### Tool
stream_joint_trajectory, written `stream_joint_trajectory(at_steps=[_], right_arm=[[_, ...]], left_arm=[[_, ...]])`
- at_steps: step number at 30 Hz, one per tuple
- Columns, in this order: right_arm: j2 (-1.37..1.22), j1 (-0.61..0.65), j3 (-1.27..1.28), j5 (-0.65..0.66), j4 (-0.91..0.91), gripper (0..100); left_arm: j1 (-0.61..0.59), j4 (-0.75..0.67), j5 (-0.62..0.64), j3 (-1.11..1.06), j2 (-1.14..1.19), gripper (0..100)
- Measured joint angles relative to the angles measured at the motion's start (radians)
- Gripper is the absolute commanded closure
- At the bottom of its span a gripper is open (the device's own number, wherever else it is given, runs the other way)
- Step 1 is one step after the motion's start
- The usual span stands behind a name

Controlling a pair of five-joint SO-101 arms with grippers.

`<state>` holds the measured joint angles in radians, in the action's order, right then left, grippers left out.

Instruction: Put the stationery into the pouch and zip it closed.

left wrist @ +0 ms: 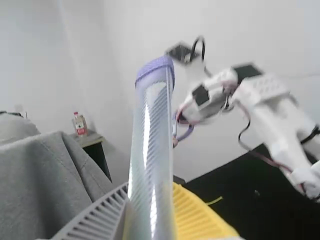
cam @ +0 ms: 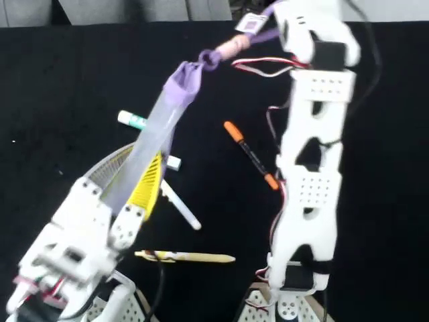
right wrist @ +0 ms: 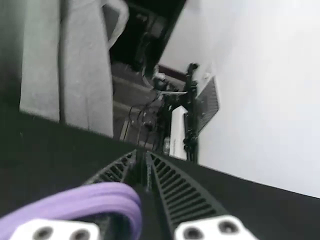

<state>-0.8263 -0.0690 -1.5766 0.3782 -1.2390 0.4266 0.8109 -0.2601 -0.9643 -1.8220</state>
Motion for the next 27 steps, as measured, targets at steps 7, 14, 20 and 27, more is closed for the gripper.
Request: stream_joint_trajectory(at_steps=[7, 14, 20, 27], right_arm=[[0.338, 0.035, 0.14, -0.009, -0.11, 98.8], [0.474, 0.058, 0.328, -0.009, -0.08, 98.8], [0.488, 0.049, 0.328, -0.018, -0.075, 98.8], [0.488, -0.014, 0.298, -0.058, -0.075, 98.8]], left_arm=[[-0.002, -0.064, 0.075, -0.104, 0.002, 72], [0.002, -0.005, 0.15, -0.081, 0.0, 72], [0.005, 0.044, 0.15, -0.017, 0.0, 72], [-0.152, -0.034, 0.206, -0.026, 0.0, 75]])
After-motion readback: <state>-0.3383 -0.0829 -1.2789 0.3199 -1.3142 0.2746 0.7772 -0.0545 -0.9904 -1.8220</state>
